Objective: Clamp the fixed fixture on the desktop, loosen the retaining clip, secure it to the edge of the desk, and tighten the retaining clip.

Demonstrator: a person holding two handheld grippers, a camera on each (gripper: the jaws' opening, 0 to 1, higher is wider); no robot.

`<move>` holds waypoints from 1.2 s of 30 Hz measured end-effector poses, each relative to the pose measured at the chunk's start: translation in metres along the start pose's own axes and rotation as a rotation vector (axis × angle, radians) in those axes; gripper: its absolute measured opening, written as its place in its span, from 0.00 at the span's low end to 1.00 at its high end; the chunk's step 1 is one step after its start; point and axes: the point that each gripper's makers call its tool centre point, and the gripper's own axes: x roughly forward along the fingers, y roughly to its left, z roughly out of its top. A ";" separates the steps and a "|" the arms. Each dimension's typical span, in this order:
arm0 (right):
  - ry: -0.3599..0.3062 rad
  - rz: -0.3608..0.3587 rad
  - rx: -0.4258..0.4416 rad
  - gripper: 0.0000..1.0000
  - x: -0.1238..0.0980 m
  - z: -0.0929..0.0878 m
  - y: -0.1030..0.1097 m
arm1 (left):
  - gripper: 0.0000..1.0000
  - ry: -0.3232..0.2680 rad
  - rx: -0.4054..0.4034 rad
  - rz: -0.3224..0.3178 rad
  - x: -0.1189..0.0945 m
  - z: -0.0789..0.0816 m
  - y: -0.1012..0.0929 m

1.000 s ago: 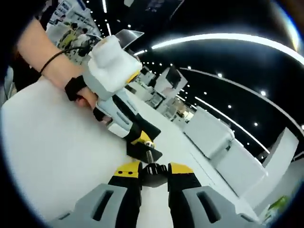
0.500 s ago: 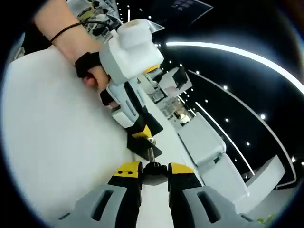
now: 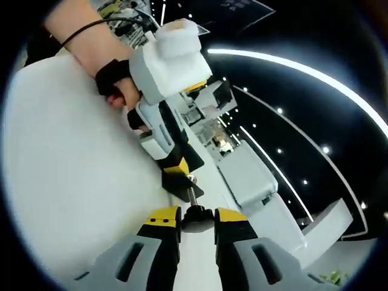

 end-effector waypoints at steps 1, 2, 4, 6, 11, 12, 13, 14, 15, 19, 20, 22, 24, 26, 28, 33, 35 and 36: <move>0.003 -0.003 0.008 0.21 0.000 -0.001 0.000 | 0.22 -0.001 0.006 0.000 0.000 0.000 0.000; 0.009 -0.010 0.032 0.21 -0.001 -0.003 -0.001 | 0.23 -0.001 0.010 0.003 -0.001 0.000 0.001; 0.007 -0.008 0.048 0.21 -0.001 -0.004 -0.003 | 0.26 0.004 0.012 0.012 -0.003 0.000 0.004; 0.002 -0.010 0.068 0.20 0.000 -0.005 -0.003 | 0.28 -0.025 0.000 0.022 -0.006 0.005 0.008; 0.027 -0.024 0.079 0.19 -0.001 -0.008 -0.004 | 0.30 -0.152 -0.096 0.046 -0.015 0.028 0.022; 0.031 -0.030 0.056 0.19 -0.003 -0.007 -0.003 | 0.30 -0.210 -0.136 0.052 -0.020 0.038 0.027; 0.023 -0.027 0.008 0.19 -0.003 -0.004 -0.004 | 0.30 -0.266 -0.165 0.057 -0.025 0.048 0.033; 0.027 -0.031 0.025 0.18 -0.004 -0.004 -0.002 | 0.30 -0.318 -0.199 0.071 -0.031 0.056 0.040; 0.030 -0.032 0.024 0.18 -0.004 -0.003 -0.002 | 0.30 -0.362 -0.246 0.091 -0.037 0.062 0.048; 0.057 -0.053 -0.001 0.17 -0.007 0.000 0.000 | 0.29 -0.501 -0.466 0.216 -0.059 0.069 0.089; 0.062 -0.060 -0.013 0.17 -0.007 0.001 0.000 | 0.29 -0.526 -0.508 0.230 -0.065 0.070 0.098; 0.064 -0.065 -0.019 0.17 -0.008 0.002 0.000 | 0.29 -0.572 -0.601 0.235 -0.075 0.072 0.102; 0.061 -0.070 -0.010 0.17 -0.009 0.003 0.000 | 0.29 -0.594 -0.630 0.223 -0.078 0.075 0.103; 0.055 -0.074 -0.010 0.17 -0.010 0.005 0.001 | 0.29 -0.609 -0.634 0.232 -0.083 0.076 0.106; 0.044 -0.078 -0.008 0.17 -0.010 0.009 0.003 | 0.30 -0.622 -0.643 0.231 -0.086 0.077 0.107; 0.090 -0.112 -0.038 0.17 -0.011 0.008 0.001 | 0.30 -0.510 -0.625 0.308 -0.079 0.048 0.121; 0.115 -0.131 -0.057 0.17 -0.012 0.007 -0.001 | 0.30 -0.520 -0.645 0.299 -0.081 0.049 0.119; 0.121 -0.140 -0.068 0.17 -0.012 0.007 -0.001 | 0.30 -0.543 -0.653 0.288 -0.084 0.053 0.116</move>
